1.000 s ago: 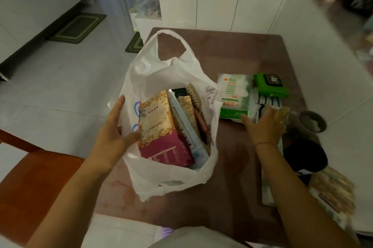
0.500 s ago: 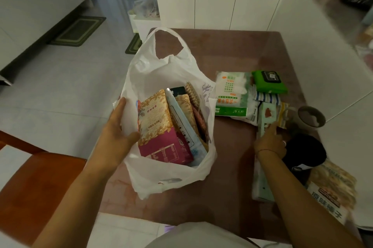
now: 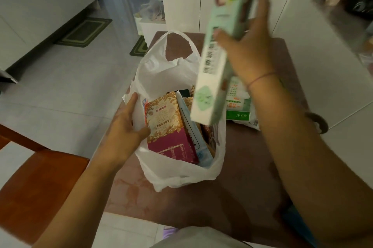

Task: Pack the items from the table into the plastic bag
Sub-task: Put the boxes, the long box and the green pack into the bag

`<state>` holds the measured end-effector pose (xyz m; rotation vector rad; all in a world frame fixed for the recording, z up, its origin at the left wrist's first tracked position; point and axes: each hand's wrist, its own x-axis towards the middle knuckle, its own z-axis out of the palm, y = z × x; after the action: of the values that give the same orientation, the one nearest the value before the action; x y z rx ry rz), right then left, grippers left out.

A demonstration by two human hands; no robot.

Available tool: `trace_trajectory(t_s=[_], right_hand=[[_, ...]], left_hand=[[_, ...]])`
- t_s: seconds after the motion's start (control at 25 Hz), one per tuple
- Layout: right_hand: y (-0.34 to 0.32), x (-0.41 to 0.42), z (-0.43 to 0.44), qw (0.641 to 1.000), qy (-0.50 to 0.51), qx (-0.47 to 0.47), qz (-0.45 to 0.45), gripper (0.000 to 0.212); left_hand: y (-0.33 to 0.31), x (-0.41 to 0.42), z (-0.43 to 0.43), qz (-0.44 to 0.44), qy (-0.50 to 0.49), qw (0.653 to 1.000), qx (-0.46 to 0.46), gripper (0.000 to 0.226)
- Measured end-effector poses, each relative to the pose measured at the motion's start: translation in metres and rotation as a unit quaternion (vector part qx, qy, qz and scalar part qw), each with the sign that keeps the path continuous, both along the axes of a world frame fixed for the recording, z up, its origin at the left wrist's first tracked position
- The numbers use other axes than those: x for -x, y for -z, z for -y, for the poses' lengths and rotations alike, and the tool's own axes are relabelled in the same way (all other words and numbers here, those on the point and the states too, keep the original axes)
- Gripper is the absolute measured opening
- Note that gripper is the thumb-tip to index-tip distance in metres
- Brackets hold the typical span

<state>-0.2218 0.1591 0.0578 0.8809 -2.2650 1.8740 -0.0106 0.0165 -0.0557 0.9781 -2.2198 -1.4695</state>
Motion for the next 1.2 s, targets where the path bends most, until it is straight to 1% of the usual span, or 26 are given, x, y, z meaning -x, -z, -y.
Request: trace_trajectory(t_s=[0.08, 0.12, 0.2, 0.24, 0.28, 0.44, 0.6, 0.64, 0.68, 0.72, 0.76, 0.8, 0.84, 0.88, 0.92, 0.96, 1.0, 1.04, 1.08, 1.16, 1.2], right_hand=[[0.025, -0.022, 0.026, 0.995, -0.050, -0.092, 0.000, 0.092], [0.044, -0.031, 0.032, 0.983, -0.073, -0.166, -0.002, 0.092], [0.081, -0.044, 0.032, 0.942, -0.109, -0.319, -0.003, 0.088], [0.095, -0.048, 0.030, 0.924, -0.121, -0.364, -0.004, 0.086], [0.105, -0.051, 0.028, 0.914, -0.122, -0.386, -0.008, 0.082], [0.128, -0.043, 0.027, 0.906, -0.072, -0.416, -0.029, 0.071], [0.142, -0.024, 0.027, 0.857, -0.059, -0.512, 0.015, 0.067], [0.143, -0.022, 0.029, 0.852, -0.053, -0.520, 0.018, 0.067], [0.142, -0.021, 0.030, 0.859, -0.048, -0.509, 0.009, 0.065], [0.139, -0.019, 0.031, 0.877, -0.027, -0.480, -0.019, 0.063], [0.136, -0.014, 0.031, 0.894, 0.017, -0.442, -0.063, 0.062], [0.134, -0.006, 0.026, 0.901, 0.075, -0.415, -0.106, 0.062], [0.134, 0.004, 0.019, 0.893, 0.126, -0.417, -0.109, 0.066], [0.134, 0.015, 0.008, 0.884, 0.142, -0.442, -0.059, 0.069], [0.135, 0.022, -0.003, 0.876, 0.117, -0.468, 0.019, 0.067], [0.137, 0.026, -0.013, 0.864, 0.061, -0.490, 0.095, 0.052], [0.139, 0.029, -0.018, 0.864, 0.002, -0.484, 0.140, 0.033], [0.137, 0.029, -0.018, 0.888, -0.036, -0.439, 0.133, 0.032], [0.134, 0.030, -0.015, 0.920, -0.047, -0.374, 0.109, 0.040], [0.122, 0.032, -0.006, 0.969, -0.031, -0.233, 0.072, 0.041], [0.116, 0.033, -0.005, 0.982, -0.023, -0.175, 0.066, 0.039]], left_hand=[[0.001, 0.000, 0.001, -0.003, 0.004, 1.000, -0.001, 0.089], [0.001, 0.000, 0.001, -0.008, 0.005, 1.000, -0.010, 0.090], [0.000, 0.000, 0.001, -0.020, 0.005, 0.999, -0.028, 0.089], [-0.001, 0.000, 0.001, -0.020, 0.005, 0.999, -0.030, 0.088], [-0.001, 0.001, 0.001, -0.020, 0.005, 0.999, -0.033, 0.087], [-0.003, 0.006, -0.005, -0.024, 0.010, 0.998, -0.053, 0.087], [-0.008, 0.009, -0.005, -0.030, 0.021, 0.997, -0.065, 0.087], [-0.008, 0.009, -0.004, -0.032, 0.023, 0.997, -0.064, 0.088], [-0.008, 0.008, -0.003, -0.033, 0.023, 0.998, -0.056, 0.089], [-0.008, 0.008, -0.001, -0.034, 0.021, 0.998, -0.049, 0.089], [-0.008, 0.007, 0.001, -0.033, 0.019, 0.998, -0.043, 0.088], [-0.007, 0.007, 0.003, -0.031, 0.018, 0.999, -0.039, 0.088], [-0.007, 0.006, 0.005, -0.028, 0.019, 0.999, -0.034, 0.088], [-0.006, 0.006, 0.005, -0.026, 0.019, 0.999, -0.031, 0.088], [-0.005, 0.006, 0.005, -0.026, 0.018, 0.999, -0.032, 0.088], [-0.005, 0.006, 0.004, -0.026, 0.018, 0.999, -0.035, 0.088], [-0.005, 0.007, 0.003, -0.028, 0.018, 0.999, -0.038, 0.087], [-0.006, 0.007, 0.003, -0.031, 0.020, 0.999, -0.041, 0.087], [-0.006, 0.007, 0.005, -0.036, 0.020, 0.998, -0.046, 0.086], [-0.007, 0.005, 0.011, -0.055, 0.013, 0.996, -0.068, 0.085], [-0.008, 0.003, 0.015, -0.064, 0.004, 0.994, -0.084, 0.084]])
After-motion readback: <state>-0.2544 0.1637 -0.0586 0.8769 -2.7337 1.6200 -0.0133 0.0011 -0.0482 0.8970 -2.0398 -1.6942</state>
